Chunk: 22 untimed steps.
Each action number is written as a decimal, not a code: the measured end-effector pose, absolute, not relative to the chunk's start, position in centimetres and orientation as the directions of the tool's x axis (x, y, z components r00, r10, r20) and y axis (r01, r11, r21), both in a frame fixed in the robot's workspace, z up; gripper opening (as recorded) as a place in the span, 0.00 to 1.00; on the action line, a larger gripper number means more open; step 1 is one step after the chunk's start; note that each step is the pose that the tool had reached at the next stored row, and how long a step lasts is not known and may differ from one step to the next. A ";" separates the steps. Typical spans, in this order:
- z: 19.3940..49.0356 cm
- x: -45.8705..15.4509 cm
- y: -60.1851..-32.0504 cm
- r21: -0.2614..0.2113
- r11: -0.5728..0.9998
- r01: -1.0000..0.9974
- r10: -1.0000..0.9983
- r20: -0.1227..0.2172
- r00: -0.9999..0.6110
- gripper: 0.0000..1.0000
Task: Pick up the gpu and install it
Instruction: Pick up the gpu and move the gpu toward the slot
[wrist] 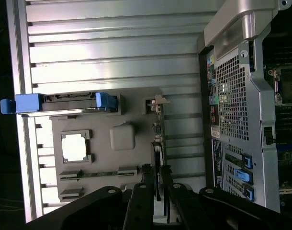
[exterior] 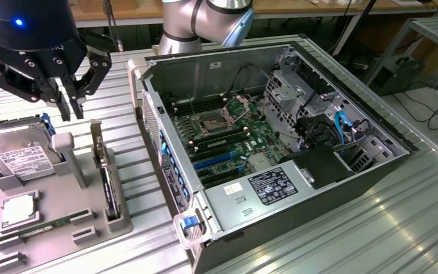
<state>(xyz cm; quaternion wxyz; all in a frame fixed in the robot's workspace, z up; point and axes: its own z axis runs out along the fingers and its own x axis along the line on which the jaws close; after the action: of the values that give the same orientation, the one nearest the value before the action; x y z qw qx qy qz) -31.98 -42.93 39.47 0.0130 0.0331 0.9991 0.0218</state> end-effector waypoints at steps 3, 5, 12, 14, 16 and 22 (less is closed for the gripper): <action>39.5 -32.0 -42.9 0.045 0.997 0.066 0.067 -0.024 -0.997 0.30; 39.5 -32.0 -42.9 0.045 0.997 0.066 0.067 -0.024 -0.997 0.42; 39.3 -32.1 -42.9 0.044 0.998 0.055 0.056 -0.026 -0.998 0.66; 39.2 -32.0 -42.9 0.042 0.999 0.033 0.034 -0.026 -0.999 0.66; 39.0 -32.0 -42.9 0.042 0.999 0.011 0.012 -0.026 -1.000 0.66; 38.5 -32.0 -42.9 0.042 0.999 0.006 0.008 -0.026 -1.000 0.66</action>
<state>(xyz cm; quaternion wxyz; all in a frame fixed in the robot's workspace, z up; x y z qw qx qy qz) -32.03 -42.94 38.52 0.0129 0.0035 0.9997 0.0210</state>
